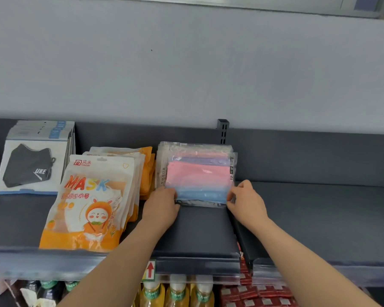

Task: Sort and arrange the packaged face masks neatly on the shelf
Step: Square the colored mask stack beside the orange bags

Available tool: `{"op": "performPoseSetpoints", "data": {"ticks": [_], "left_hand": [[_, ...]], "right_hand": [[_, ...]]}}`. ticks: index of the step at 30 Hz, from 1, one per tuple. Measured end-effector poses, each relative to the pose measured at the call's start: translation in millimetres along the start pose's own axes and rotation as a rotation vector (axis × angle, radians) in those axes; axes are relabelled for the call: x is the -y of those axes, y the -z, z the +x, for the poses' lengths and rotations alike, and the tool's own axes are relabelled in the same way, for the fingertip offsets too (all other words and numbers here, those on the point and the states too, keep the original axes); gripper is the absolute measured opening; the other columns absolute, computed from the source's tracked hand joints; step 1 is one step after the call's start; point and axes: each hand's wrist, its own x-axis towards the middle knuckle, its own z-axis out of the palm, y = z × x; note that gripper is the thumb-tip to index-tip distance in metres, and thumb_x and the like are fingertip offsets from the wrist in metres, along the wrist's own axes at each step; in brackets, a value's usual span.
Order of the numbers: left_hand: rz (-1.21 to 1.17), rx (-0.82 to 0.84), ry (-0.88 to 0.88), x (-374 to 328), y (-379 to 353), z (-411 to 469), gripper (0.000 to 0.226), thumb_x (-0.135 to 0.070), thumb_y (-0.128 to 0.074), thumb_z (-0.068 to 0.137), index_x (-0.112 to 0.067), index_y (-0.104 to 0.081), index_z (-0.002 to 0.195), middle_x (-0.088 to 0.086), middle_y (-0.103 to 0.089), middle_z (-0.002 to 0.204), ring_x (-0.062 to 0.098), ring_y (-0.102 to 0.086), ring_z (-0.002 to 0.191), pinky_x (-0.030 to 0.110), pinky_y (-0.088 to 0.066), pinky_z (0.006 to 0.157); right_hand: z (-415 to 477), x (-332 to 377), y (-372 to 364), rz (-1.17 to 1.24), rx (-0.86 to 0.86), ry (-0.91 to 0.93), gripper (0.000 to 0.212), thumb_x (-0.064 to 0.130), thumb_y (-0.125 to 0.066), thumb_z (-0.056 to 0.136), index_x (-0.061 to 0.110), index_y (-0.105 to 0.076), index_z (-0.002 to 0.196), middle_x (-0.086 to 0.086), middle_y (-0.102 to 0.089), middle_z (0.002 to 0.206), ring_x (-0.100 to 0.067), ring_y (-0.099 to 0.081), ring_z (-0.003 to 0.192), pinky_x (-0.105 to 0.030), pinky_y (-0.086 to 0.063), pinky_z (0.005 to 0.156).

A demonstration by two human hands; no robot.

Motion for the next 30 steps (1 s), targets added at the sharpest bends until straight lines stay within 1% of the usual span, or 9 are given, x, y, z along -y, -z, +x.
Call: {"op": "performPoseSetpoints", "data": {"ticks": [2, 6, 10, 14, 18, 22, 24, 27, 30], "left_hand": [[-0.010, -0.005, 0.010, -1, 2, -1, 0.009, -0.028, -0.065, 0.092, -0.023, -0.060, 0.098, -0.001, -0.062, 0.104, 0.012, -0.059, 0.088, 0.024, -0.053, 0.082], [-0.007, -0.006, 0.021, -2, 4, -5, 0.013, -0.033, -0.066, 0.091, -0.026, -0.055, 0.090, -0.003, -0.061, 0.097, 0.011, -0.059, 0.085, 0.024, -0.054, 0.082], [0.057, 0.007, 0.012, -1, 7, -7, 0.017, -0.037, -0.066, 0.089, -0.026, -0.053, 0.089, -0.005, -0.057, 0.090, 0.012, -0.059, 0.081, 0.026, -0.054, 0.075], [0.109, 0.040, 0.008, -3, 6, 0, 0.012, -0.034, -0.058, 0.095, -0.025, -0.053, 0.090, -0.002, -0.064, 0.095, 0.013, -0.061, 0.083, 0.026, -0.055, 0.077], [0.132, 0.044, 0.010, -8, -1, 15, 0.010, -0.027, -0.055, 0.098, -0.020, -0.062, 0.100, 0.000, -0.065, 0.099, 0.015, -0.063, 0.087, 0.028, -0.057, 0.080], [0.126, 0.017, -0.007, -8, -10, 26, 0.009, -0.023, -0.055, 0.096, -0.021, -0.063, 0.099, -0.002, -0.062, 0.102, 0.012, -0.058, 0.084, 0.025, -0.052, 0.073], [0.111, 0.017, -0.013, -6, -11, 25, 0.008, -0.026, -0.057, 0.094, -0.022, -0.063, 0.099, -0.002, -0.062, 0.102, 0.011, -0.057, 0.083, 0.024, -0.050, 0.071], [0.079, 0.018, -0.006, 0, -8, 20, 0.013, -0.030, -0.060, 0.093, -0.022, -0.063, 0.103, -0.003, -0.062, 0.103, 0.010, -0.057, 0.084, 0.021, -0.047, 0.069], [0.046, 0.005, -0.002, 2, -5, 14, 0.013, -0.030, -0.061, 0.093, -0.022, -0.063, 0.103, -0.003, -0.063, 0.102, 0.012, -0.061, 0.088, 0.024, -0.051, 0.074]], "right_hand": [[-2, 3, 1, 0.005, 0.010, -0.008, 0.005, 0.022, -0.060, 0.088, 0.019, -0.064, 0.089, -0.001, -0.044, 0.103, -0.020, -0.056, 0.078, -0.026, -0.042, 0.064], [-5, 5, 4, 0.013, 0.034, -0.019, 0.003, 0.024, -0.064, 0.084, 0.021, -0.064, 0.085, 0.000, -0.045, 0.104, -0.019, -0.056, 0.079, -0.026, -0.041, 0.063], [-7, 4, 6, -0.006, 0.056, -0.023, 0.008, 0.028, -0.066, 0.082, 0.022, -0.062, 0.085, 0.002, -0.046, 0.103, -0.017, -0.057, 0.079, -0.026, -0.042, 0.064], [-2, 6, 5, -0.023, 0.081, -0.027, 0.010, 0.029, -0.065, 0.084, 0.021, -0.059, 0.087, 0.000, -0.046, 0.104, -0.019, -0.056, 0.078, -0.026, -0.042, 0.064], [16, 5, 2, -0.068, 0.051, -0.032, 0.007, 0.019, -0.058, 0.088, 0.014, -0.059, 0.092, -0.004, -0.045, 0.106, -0.022, -0.053, 0.072, -0.028, -0.042, 0.062], [31, 1, -6, -0.049, 0.010, -0.060, 0.007, 0.013, -0.053, 0.089, 0.011, -0.058, 0.094, -0.006, -0.045, 0.106, -0.023, -0.050, 0.069, -0.029, -0.041, 0.061], [29, -1, -7, -0.016, -0.005, -0.050, 0.004, 0.016, -0.055, 0.088, 0.012, -0.057, 0.090, -0.004, -0.046, 0.103, -0.022, -0.052, 0.070, -0.029, -0.041, 0.060], [22, -6, -5, -0.010, -0.006, -0.044, 0.007, 0.022, -0.059, 0.087, 0.016, -0.057, 0.083, -0.001, -0.045, 0.101, -0.019, -0.052, 0.068, -0.028, -0.040, 0.059], [15, -7, -1, 0.003, 0.004, -0.050, 0.009, 0.024, -0.061, 0.086, 0.017, -0.057, 0.081, 0.000, -0.045, 0.102, -0.018, -0.051, 0.068, -0.028, -0.038, 0.059]]}}
